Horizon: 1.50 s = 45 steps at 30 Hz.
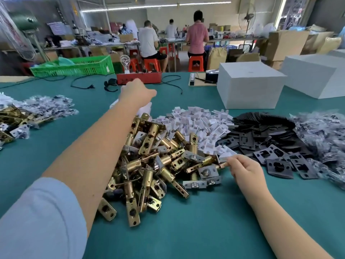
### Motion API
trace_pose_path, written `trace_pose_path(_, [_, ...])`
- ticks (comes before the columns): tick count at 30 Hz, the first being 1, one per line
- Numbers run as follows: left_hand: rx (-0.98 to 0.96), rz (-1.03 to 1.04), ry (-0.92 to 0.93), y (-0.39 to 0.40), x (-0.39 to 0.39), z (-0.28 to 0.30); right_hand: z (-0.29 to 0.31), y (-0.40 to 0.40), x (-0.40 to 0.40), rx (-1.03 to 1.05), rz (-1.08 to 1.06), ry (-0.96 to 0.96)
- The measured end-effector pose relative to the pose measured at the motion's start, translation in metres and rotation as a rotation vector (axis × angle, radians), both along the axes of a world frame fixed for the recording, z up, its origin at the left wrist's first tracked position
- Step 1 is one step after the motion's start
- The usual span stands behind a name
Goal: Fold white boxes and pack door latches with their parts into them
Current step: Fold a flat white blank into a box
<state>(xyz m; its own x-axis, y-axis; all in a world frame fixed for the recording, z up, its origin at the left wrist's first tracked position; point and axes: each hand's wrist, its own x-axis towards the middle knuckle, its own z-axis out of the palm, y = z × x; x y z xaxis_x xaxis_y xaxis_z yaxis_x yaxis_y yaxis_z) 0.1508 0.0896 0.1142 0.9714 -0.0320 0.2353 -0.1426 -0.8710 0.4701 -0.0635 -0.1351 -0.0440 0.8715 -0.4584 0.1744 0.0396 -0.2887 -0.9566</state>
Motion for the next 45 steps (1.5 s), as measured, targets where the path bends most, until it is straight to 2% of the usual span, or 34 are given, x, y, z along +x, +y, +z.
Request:
trace_pose_path(2, [0.149,0.147,0.098,0.015,0.023,-0.007,-0.001,-0.001,0.001,0.0,0.001,0.001])
trace_pose_path(4, [0.199,0.223,0.146,0.026,0.038,-0.013,-0.002,-0.002,0.001,0.019,-0.001,0.004])
trace_pose_path(9, [0.263,0.24,0.28,0.045,0.056,-0.02,-0.004,-0.002,0.003,0.051,-0.002,0.018])
trace_pose_path(12, [0.291,0.251,0.251,0.052,0.057,-0.026,-0.005,-0.002,0.006,0.049,-0.005,0.024])
trace_pose_path(19, [0.387,0.273,0.047,0.049,0.049,-0.022,-0.007,-0.004,0.007,0.063,-0.011,0.033])
trace_pose_path(24, [0.165,0.263,0.119,0.051,0.049,-0.026,-0.007,-0.004,0.006,0.071,-0.015,0.042])
trace_pose_path(27, [0.074,0.296,0.088,0.054,0.049,-0.029,-0.007,-0.004,0.003,0.075,-0.018,0.042])
trace_pose_path(36, [0.279,0.324,-0.016,0.052,0.041,-0.028,-0.005,-0.005,0.0,0.099,-0.034,0.048])
trace_pose_path(38, [0.262,0.314,-0.02,0.052,0.041,-0.031,-0.004,-0.005,-0.001,0.106,-0.037,0.059])
trace_pose_path(42, [0.159,0.256,0.107,0.056,0.04,-0.031,-0.003,-0.004,-0.002,0.117,-0.051,0.075])
trace_pose_path(45, [0.163,0.272,0.063,0.058,0.039,-0.032,0.0,-0.003,-0.003,0.118,-0.062,0.082])
